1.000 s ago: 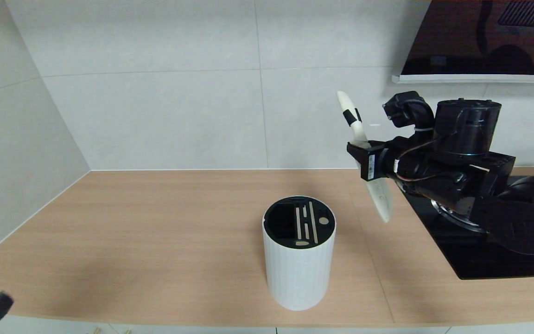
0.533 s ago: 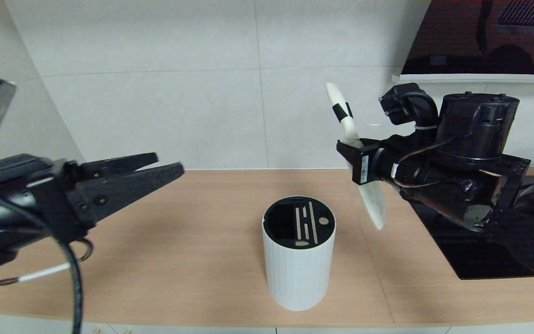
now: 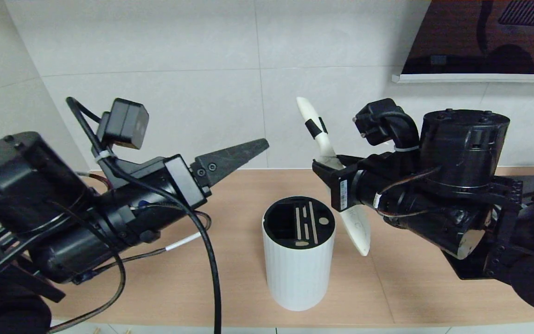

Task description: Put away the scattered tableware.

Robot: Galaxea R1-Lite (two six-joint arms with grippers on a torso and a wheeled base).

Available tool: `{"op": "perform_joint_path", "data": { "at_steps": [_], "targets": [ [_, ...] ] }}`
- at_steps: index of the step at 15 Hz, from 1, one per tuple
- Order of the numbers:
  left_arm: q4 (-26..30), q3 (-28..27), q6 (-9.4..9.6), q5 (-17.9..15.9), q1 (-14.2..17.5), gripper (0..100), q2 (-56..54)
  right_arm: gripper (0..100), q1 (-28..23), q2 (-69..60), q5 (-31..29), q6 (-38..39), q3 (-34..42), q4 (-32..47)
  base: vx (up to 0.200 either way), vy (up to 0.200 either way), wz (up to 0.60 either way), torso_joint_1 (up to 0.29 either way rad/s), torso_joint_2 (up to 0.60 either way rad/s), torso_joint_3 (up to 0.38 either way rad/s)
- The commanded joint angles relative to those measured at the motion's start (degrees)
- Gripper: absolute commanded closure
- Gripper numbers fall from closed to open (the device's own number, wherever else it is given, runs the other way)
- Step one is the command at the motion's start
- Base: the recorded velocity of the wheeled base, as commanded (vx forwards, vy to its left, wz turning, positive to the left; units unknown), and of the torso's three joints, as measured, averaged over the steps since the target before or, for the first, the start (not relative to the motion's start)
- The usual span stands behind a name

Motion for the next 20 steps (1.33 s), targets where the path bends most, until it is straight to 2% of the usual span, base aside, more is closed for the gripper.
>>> {"op": "perform_joint_path", "data": {
  "at_steps": [1,2,4,7,20],
  "targets": [
    [-0.1,-0.4,1.60,2.1,-1.7,0,4.2,100,1.3,0.2,0.0,0.1,0.1,-0.1,0.000,0.000,0.00,0.000,0.00,0.000],
    [-0.1,-0.8,4.07,4.5,-2.4,0,5.7,100,1.9,0.0,0.0,0.5,0.2,-0.1,0.000,0.000,0.00,0.000,0.00,0.000],
    [-0.2,-2.0,6.88,8.8,-4.3,0,7.9,100,3.8,0.0,0.0,0.6,1.1,-0.1,0.000,0.000,0.00,0.000,0.00,0.000],
    [-1.1,-2.0,6.88,9.5,-5.1,0,8.1,100,5.9,0.0,-0.5,0.6,2.1,-0.3,0.000,0.000,0.00,0.000,0.00,0.000],
    [-2.9,-2.7,6.35,9.5,-4.6,0,9.2,100,12.8,-0.6,-0.8,0.9,5.2,-0.7,0.000,0.000,0.00,0.000,0.00,0.000]
  ]
}}
